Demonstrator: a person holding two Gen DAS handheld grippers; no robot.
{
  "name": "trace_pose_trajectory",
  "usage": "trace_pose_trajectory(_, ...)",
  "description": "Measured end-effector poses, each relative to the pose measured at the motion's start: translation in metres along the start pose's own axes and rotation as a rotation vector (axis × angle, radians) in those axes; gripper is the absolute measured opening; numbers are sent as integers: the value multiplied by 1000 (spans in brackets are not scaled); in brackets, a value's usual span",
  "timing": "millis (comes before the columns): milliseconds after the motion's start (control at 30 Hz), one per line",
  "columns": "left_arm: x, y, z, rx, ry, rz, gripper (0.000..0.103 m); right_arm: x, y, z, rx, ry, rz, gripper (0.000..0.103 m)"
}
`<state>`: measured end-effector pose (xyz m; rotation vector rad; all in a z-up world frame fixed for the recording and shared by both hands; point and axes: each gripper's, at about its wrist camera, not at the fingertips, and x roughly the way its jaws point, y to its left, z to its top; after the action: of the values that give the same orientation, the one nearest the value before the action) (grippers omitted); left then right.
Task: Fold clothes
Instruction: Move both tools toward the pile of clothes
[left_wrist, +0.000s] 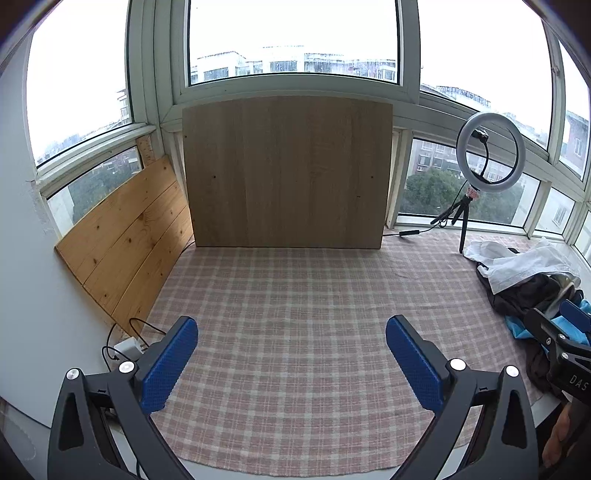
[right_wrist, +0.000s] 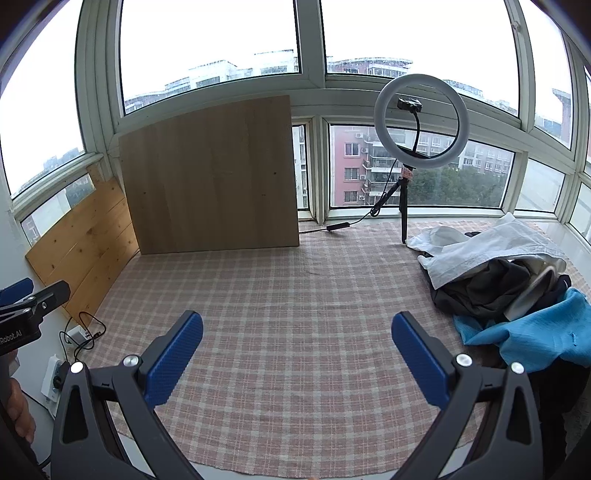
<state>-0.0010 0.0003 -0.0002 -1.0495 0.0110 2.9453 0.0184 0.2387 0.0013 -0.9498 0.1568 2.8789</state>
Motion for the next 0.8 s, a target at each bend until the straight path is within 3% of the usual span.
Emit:
trace_pose_trajectory(267,10,-3,6,43,41,-25,102,0,-8,-7,28,4,-18,103)
trace_pose_trajectory(533,18,-18,-9,85,26,-76,102,-2,-22,-12,74,11,-40,103)
trace_pose_trajectory(800,33,-48,-4,163,29,-140,102,-10,-51,-14,145,-4,-156,103)
